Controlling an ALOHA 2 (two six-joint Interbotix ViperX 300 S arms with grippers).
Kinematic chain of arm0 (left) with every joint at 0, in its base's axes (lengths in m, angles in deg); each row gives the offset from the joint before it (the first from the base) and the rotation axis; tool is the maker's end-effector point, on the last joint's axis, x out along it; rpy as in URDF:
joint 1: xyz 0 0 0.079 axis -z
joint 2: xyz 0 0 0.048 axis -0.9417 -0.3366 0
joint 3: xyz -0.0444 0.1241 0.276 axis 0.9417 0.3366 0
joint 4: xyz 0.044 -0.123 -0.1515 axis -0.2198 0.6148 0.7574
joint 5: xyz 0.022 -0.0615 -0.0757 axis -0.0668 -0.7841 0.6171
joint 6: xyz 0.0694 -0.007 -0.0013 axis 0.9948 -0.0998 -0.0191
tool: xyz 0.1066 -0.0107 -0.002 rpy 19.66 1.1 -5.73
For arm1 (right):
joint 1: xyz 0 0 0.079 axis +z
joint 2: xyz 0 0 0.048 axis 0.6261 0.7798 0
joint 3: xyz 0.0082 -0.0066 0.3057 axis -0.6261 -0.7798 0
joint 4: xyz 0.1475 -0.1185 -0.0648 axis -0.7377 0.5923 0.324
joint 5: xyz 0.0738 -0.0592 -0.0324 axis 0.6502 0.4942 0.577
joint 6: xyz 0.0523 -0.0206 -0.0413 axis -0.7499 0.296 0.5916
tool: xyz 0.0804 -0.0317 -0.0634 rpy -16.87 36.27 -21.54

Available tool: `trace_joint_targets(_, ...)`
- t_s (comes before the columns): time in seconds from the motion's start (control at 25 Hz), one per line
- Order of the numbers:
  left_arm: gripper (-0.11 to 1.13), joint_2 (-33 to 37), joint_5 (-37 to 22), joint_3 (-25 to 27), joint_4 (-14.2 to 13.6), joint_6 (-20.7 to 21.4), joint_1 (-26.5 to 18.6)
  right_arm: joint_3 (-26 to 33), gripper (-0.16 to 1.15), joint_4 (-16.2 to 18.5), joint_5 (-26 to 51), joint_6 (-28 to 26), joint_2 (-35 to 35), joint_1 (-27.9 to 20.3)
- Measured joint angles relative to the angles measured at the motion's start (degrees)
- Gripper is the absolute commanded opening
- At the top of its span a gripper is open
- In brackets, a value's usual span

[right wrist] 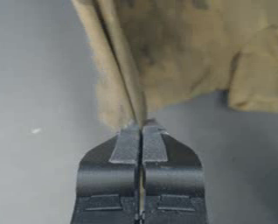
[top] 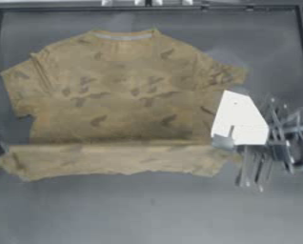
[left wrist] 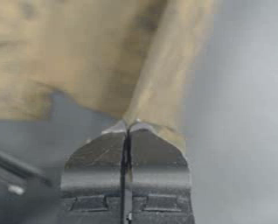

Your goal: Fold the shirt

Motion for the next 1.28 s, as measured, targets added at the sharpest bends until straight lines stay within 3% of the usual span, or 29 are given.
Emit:
trace_joint_targets(0.32, 0.06, 3.96, 6.42, 2.55, -0.09, 11.07, -15.91, -2.81, 0.07, 0.7, -4.22, 3.08, -1.67, -9.67)
trace_joint_targets(0.52, 0.06, 4.22, 11.87, 3.96, -0.18, 17.49, -27.25, -3.87, 0.07, 3.52, -5.98, 2.2, -1.67, -15.82)
trace_joint_targets(0.72, 0.06, 3.78, 16.08, 5.19, -0.26, 24.35, -37.44, -4.22, 0.07, 3.78, -7.65, 4.57, -0.53, -21.01)
trace_joint_targets(0.84, 0.06, 1.93, 18.9, 5.19, -0.18, 28.83, -44.38, -4.22, 0.07, 3.78, -9.05, 5.8, 0.97, -24.08)
trace_joint_targets(1.28, 0.06, -8.61, 29.27, 3.34, 0.0, 39.64, -62.84, -3.16, 0.07, 3.87, -16.0, 10.11, 6.94, -35.86)
